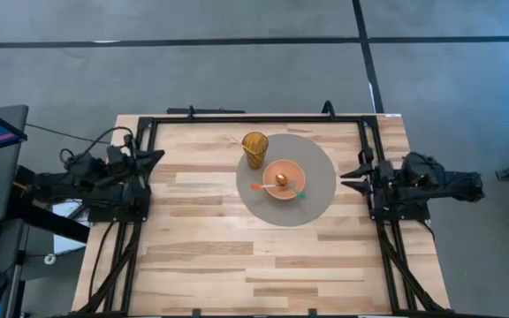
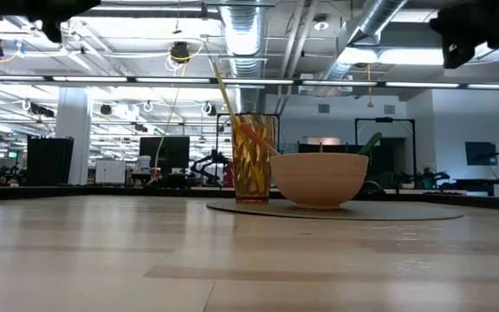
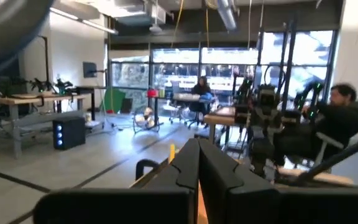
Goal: Pick & Place Utensil
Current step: Return to Home Position
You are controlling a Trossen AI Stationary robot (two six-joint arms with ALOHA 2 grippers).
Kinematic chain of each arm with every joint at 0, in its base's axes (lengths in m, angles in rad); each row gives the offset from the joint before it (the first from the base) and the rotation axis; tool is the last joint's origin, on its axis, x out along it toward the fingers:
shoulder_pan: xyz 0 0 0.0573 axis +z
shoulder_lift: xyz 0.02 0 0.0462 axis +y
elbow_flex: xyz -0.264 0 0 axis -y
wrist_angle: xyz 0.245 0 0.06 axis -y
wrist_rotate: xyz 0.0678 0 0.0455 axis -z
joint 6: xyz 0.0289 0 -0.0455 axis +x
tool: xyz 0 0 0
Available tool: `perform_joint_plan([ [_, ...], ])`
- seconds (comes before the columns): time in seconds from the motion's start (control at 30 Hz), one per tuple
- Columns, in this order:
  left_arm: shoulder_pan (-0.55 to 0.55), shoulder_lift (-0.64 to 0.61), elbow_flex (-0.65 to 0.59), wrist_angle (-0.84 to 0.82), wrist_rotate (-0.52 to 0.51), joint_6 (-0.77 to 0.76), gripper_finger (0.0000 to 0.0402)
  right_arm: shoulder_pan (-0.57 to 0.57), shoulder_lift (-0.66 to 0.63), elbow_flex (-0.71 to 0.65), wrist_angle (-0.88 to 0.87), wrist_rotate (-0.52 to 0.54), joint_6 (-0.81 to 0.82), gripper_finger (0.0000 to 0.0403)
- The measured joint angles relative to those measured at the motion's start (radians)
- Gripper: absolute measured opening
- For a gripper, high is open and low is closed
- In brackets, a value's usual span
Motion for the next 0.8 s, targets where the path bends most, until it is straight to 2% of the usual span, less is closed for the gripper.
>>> perform_joint_plan([
  [0.1,0.000,0.004,-0.004,-0.068,0.011,-0.008,0.0007,0.001,0.002,-0.022,-0.011,0.000,0.000,0.0072],
  [0.33,0.000,0.032,-0.059,-0.093,0.106,-0.062,0.0006,-0.011,0.001,-0.080,0.019,0.019,-0.008,0.0072],
  [0.6,0.000,0.023,-0.242,0.070,0.121,-0.112,0.0006,-0.020,0.001,-0.183,0.122,-0.017,-0.018,0.0072],
  [0.7,0.000,0.023,-0.288,0.164,0.122,-0.112,0.0008,-0.020,0.001,-0.203,0.156,-0.025,-0.034,0.0072],
  [0.8,0.000,0.018,-0.312,0.190,0.121,-0.118,0.0008,-0.020,0.001,-0.212,0.157,-0.024,-0.035,0.0072],
])
